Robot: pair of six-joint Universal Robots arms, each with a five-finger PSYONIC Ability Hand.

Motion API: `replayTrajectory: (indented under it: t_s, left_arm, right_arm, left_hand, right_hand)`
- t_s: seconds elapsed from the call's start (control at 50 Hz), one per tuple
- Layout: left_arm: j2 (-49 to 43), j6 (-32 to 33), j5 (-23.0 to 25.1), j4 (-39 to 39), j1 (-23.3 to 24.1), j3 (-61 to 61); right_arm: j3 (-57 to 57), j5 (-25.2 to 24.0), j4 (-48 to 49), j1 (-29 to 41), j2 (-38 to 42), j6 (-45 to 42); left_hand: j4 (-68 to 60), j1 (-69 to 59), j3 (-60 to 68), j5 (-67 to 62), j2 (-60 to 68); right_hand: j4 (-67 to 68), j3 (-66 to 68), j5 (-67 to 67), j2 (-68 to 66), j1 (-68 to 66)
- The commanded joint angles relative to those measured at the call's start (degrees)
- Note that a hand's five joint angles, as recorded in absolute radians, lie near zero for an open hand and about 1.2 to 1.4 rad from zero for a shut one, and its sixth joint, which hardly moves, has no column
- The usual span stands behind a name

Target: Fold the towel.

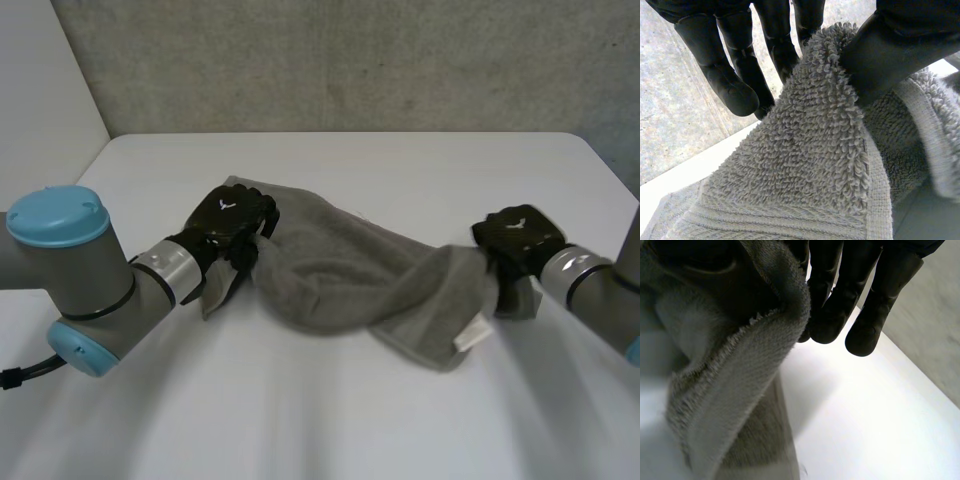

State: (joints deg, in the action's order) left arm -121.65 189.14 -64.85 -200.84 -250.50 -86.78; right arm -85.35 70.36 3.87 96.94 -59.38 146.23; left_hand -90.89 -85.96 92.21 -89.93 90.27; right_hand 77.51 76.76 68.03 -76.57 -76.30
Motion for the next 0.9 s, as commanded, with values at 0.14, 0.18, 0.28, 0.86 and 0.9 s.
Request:
replayTrajectory:
  t_s: [0.14, 0.18, 0.28, 0.86, 0.9]
  left_arm:
    - [-0.78, 0.00, -0.10, 0.01, 1.33, -0.23]
    - [-0.78, 0.00, -0.19, 0.01, 1.59, -0.23]
    - [-0.78, 0.00, -0.19, 0.09, 1.86, -0.23]
    - [-0.61, -0.27, -0.19, 0.09, 1.86, -0.15]
    - [-0.61, -0.27, -0.19, 0.09, 1.86, -0.23]
  right_arm:
    - [6.87, 12.88, -5.63, -2.11, 9.11, 4.95]
    - [6.52, 12.44, -5.54, -2.11, 8.84, 4.95]
    - [2.57, 8.49, -4.31, -2.02, 0.08, 5.30]
    - [-27.50, -7.25, -1.50, -0.26, -25.08, -22.56]
    - [-30.65, -11.62, -0.45, -0.44, -25.00, -23.44]
  left_hand:
    - [10.89, 5.96, -12.21, 19.93, -10.27]
    - [10.89, 5.96, -12.21, 19.93, -10.27]
    - [10.89, 5.96, -12.21, 19.93, -10.27]
    - [10.89, 5.96, -12.21, 19.93, -10.27]
    - [10.89, 5.96, -12.21, 19.93, -10.27]
  right_hand:
    - [-43.04, -42.29, -43.56, 42.11, 41.84]
    - [-56.86, -56.11, -57.38, 55.92, 55.65]
    - [-67.51, -66.76, -68.03, 66.57, 66.30]
    - [-67.51, -66.76, -68.03, 66.57, 66.30]
    - [-67.51, -66.76, -68.03, 66.57, 66.30]
